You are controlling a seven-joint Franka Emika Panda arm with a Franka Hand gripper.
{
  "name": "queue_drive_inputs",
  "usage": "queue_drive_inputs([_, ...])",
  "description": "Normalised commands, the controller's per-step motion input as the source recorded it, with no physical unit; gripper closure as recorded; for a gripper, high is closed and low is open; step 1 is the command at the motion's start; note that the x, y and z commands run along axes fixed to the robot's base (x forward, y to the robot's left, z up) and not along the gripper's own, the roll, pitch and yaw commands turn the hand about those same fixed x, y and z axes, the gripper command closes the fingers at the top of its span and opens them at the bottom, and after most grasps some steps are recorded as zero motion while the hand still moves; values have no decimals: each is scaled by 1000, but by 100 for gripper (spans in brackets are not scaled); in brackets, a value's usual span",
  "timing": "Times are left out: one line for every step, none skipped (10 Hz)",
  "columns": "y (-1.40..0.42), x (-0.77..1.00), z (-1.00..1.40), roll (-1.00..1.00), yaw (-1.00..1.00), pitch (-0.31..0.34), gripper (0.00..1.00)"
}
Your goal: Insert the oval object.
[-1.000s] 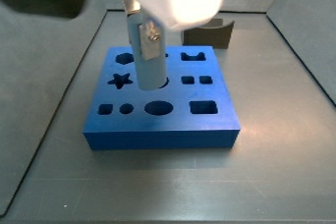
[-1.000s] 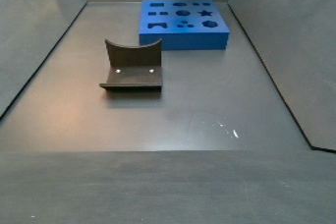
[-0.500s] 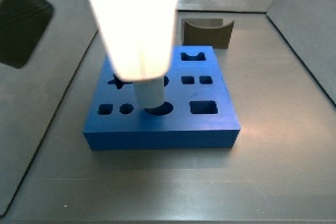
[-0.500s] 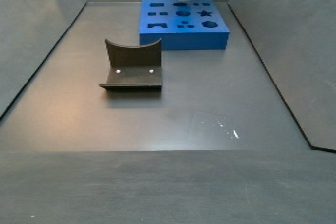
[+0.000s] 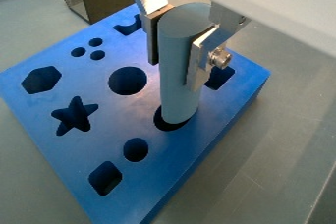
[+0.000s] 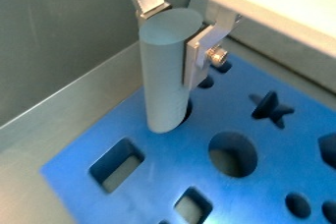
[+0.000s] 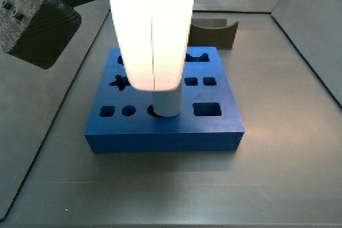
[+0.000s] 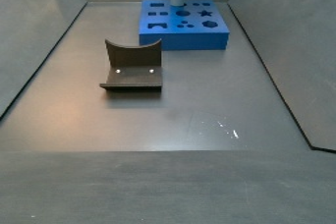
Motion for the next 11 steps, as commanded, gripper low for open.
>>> queue_drive_inputs([46, -360, -517, -156, -154, 0, 100])
queue_drive_inputs([0, -283, -394, -226, -34, 21, 100])
queue_drive_inputs([0, -223, -226, -224, -40, 1, 100])
queue_drive_inputs([0, 0, -286, -146, -97, 23, 100])
queue_drive_inputs([0, 254, -420, 0, -174, 114, 100])
queue_drive_inputs([0, 214, -389, 0, -166, 99, 100])
queue_drive_inputs([0, 237, -374, 3, -174, 120, 100])
queue_drive_inputs([0, 206, -349, 9, -160, 120, 100])
queue_drive_inputs([0, 89, -211, 0, -111, 29, 100])
queue_drive_inputs([0, 17, 0, -13, -9, 0, 100])
queue_drive_inputs([0, 0, 0, 0, 0, 0, 100])
